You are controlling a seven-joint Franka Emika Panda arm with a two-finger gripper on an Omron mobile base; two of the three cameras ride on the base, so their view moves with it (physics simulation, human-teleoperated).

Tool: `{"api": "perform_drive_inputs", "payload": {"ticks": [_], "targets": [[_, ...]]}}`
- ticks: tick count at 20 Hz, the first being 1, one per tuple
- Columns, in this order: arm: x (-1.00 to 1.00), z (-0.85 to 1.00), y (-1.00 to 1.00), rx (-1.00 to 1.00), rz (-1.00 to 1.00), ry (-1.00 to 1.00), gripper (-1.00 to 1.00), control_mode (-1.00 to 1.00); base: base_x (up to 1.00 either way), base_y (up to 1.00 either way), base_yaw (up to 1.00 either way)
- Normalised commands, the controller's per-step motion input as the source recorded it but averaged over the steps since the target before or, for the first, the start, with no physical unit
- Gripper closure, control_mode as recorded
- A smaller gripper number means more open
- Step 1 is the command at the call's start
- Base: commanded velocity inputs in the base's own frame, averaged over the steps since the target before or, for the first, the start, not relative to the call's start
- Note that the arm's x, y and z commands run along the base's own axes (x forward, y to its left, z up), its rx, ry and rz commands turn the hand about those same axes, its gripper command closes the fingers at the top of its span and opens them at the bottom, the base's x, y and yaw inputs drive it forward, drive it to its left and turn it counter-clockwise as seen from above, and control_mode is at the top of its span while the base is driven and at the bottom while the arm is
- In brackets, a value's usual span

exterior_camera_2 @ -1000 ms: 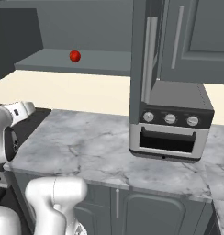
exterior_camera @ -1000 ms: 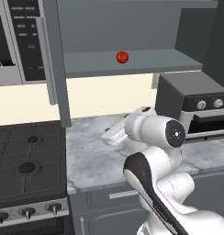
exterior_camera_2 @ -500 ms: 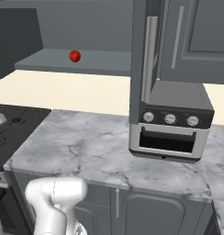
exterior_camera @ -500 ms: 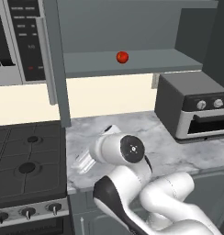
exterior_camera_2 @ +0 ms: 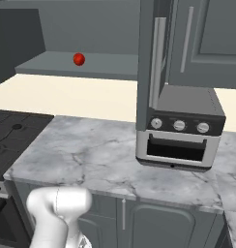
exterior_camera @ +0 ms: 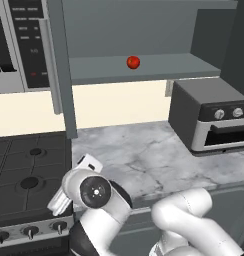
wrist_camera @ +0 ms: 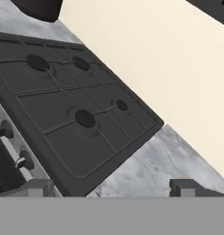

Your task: Pick the tomato from the counter and place it in the cabinet. Then close the cabinet.

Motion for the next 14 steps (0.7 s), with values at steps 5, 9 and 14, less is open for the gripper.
{"api": "perform_drive_inputs", "payload": {"ticks": [5,9,14], "targets": [[0.31,0.35,0.89,-0.16,0.00,0.00,-1.00,-1.00,0.00,0.00,0.00],[0.01,0.26,0.88,-0.20,0.00,0.00,-1.00,-1.00,0.00,0.00,0.00],[0.00,0.39,0.48,-0.20,0.00,-0.01,-1.00,-1.00,0.00,0.00,0.00]]}}
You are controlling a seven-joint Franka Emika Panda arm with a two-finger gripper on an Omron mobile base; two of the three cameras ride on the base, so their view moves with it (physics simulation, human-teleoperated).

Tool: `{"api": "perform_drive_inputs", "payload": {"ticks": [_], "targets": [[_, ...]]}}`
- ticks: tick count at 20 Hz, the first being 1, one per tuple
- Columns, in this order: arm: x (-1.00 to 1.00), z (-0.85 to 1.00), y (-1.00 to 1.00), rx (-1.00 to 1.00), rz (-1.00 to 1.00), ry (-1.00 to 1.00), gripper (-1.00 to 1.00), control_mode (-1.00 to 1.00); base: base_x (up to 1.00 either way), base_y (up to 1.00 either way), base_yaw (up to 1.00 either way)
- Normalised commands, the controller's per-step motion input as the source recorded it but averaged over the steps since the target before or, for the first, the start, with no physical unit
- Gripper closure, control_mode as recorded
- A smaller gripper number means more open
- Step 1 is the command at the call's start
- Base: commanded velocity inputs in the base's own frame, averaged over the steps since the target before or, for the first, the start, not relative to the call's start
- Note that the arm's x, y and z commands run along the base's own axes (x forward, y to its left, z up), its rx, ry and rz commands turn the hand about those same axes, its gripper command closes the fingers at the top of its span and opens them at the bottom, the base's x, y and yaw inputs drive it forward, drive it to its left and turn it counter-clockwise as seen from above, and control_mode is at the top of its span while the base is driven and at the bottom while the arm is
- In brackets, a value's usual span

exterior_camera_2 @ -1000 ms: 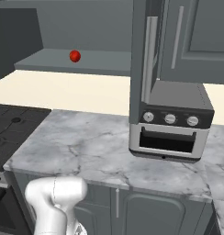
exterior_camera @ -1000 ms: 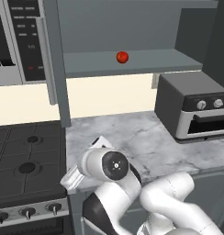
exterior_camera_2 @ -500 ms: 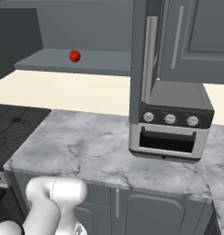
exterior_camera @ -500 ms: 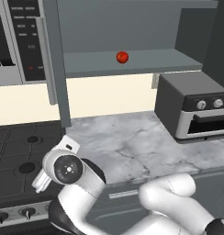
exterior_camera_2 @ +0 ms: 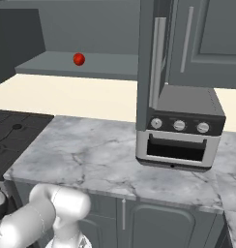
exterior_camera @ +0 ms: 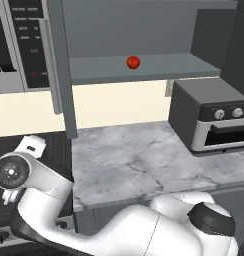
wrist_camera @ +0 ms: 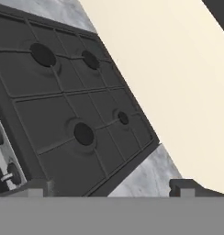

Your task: Pick the tomato from the counter and place it in the cabinet. Then close the cabinet.

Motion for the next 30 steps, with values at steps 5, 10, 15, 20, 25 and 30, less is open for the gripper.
{"api": "perform_drive_inputs", "payload": {"ticks": [5,10,15,20,25,30], "targets": [[0.00,0.73,-0.03,-0.14,-0.01,-0.06,-1.00,-1.00,0.00,0.00,0.00],[-0.06,0.54,-0.41,-0.05,-0.03,-0.11,-1.00,-1.00,0.00,0.00,0.00],[-0.21,0.32,-0.94,0.00,-0.06,-0.11,-1.00,-1.00,0.00,0.00,0.00],[-0.07,0.27,-1.00,0.00,-0.05,-0.09,-1.00,-1.00,0.00,0.00,0.00],[-0.04,0.32,-1.00,0.01,-0.01,-0.08,-1.00,-1.00,0.00,0.00,0.00],[0.19,0.16,-1.00,0.01,0.00,-0.04,-1.00,-1.00,0.00,0.00,0.00]]}}
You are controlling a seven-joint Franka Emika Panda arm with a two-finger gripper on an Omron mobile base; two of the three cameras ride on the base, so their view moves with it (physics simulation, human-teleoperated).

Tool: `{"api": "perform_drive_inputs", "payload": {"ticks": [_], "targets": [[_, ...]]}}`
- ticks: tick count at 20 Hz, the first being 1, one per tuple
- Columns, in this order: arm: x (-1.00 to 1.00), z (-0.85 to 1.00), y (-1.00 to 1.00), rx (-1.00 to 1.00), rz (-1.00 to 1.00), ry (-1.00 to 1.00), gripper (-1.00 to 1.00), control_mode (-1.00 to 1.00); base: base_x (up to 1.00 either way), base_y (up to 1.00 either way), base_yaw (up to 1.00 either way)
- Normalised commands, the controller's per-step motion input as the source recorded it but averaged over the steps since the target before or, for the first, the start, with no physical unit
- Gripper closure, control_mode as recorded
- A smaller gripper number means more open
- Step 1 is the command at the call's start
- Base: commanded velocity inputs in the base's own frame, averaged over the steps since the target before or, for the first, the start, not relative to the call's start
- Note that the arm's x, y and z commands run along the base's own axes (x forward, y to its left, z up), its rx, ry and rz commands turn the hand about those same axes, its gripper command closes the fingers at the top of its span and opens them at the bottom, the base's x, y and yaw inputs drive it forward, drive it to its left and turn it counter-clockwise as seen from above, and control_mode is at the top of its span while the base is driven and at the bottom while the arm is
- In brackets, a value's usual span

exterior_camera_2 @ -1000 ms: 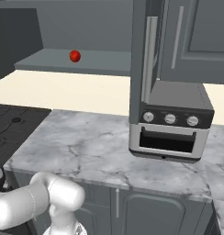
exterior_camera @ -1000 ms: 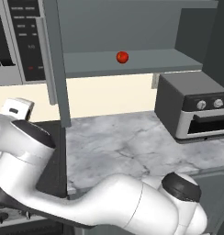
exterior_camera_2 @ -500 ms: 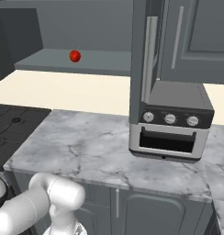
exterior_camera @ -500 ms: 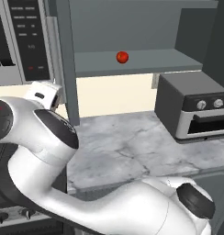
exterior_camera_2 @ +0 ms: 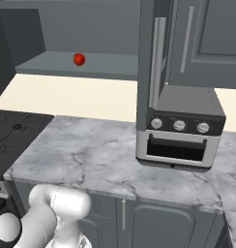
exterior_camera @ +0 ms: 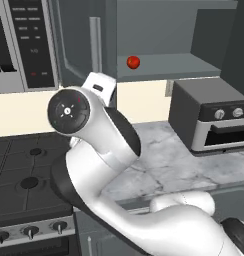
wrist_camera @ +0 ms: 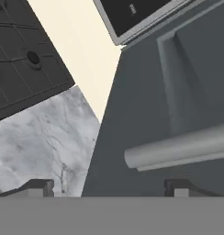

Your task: Pick the tomato from the counter and place it in the cabinet. Then close the cabinet.

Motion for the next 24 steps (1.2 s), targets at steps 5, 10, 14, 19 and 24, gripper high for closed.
{"api": "perform_drive_inputs", "payload": {"ticks": [5,10,14,19,24], "targets": [[0.87,0.00,-1.00,0.00,0.00,0.00,-1.00,-1.00,0.00,0.00,0.00],[1.00,0.00,-0.99,0.00,0.00,0.00,-1.00,-1.00,0.00,0.00,0.00],[1.00,0.00,-0.84,-0.01,-0.01,0.00,-1.00,-1.00,0.00,0.00,0.00],[1.00,0.00,-0.65,0.00,-0.07,0.00,-1.00,-1.00,0.00,0.00,0.00],[1.00,0.00,-0.15,0.00,-0.17,0.06,-1.00,-1.00,0.00,0.00,0.00]]}}
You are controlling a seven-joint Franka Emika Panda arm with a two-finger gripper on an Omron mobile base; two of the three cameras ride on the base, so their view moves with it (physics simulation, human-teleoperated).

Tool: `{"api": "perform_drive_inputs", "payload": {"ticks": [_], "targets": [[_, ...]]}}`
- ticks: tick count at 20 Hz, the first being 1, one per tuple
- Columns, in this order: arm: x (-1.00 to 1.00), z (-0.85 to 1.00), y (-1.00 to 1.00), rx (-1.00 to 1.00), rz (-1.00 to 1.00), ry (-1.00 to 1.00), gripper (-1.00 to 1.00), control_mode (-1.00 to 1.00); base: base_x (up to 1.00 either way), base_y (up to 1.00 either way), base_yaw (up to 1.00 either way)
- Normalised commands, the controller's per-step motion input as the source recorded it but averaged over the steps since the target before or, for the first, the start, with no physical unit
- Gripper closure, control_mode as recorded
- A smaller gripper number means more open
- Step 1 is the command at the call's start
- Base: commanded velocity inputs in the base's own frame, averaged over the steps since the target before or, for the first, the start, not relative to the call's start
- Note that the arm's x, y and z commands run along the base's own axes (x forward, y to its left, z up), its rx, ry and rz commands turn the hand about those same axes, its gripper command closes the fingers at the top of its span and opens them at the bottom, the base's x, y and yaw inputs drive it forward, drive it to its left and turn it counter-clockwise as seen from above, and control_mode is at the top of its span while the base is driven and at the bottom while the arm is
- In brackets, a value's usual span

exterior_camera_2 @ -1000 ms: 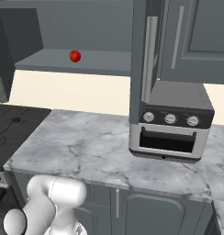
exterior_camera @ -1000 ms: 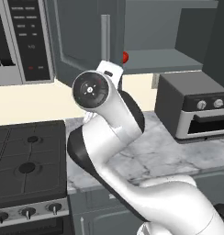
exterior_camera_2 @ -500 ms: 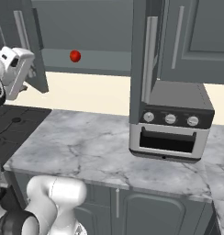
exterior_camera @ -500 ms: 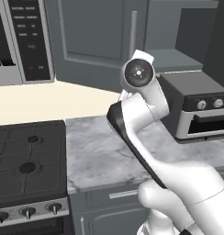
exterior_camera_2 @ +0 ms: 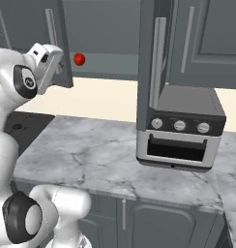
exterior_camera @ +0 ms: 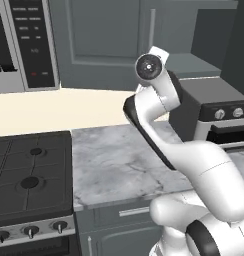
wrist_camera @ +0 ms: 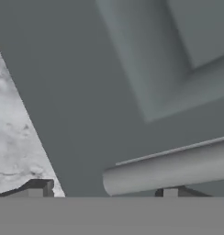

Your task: Pick the tomato from the counter and place it in the cabinet. Then close the cabinet.

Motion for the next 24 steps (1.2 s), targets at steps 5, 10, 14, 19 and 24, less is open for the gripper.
{"api": "perform_drive_inputs", "payload": {"ticks": [5,10,14,19,24], "targets": [[1.00,-0.06,-0.03,0.00,-0.21,0.08,-1.00,-1.00,0.00,0.00,0.00],[1.00,-0.02,-0.12,0.00,-0.20,0.08,-1.00,-1.00,0.00,0.00,0.00],[1.00,-0.02,-0.19,0.01,-0.14,0.05,-1.00,-1.00,0.00,0.00,0.00],[0.72,-0.18,-0.22,0.03,-0.09,0.01,-1.00,-1.00,0.00,0.00,0.00],[-0.85,-0.30,-0.20,0.11,-0.01,-0.06,-1.00,-1.00,0.00,0.00,0.00]]}}
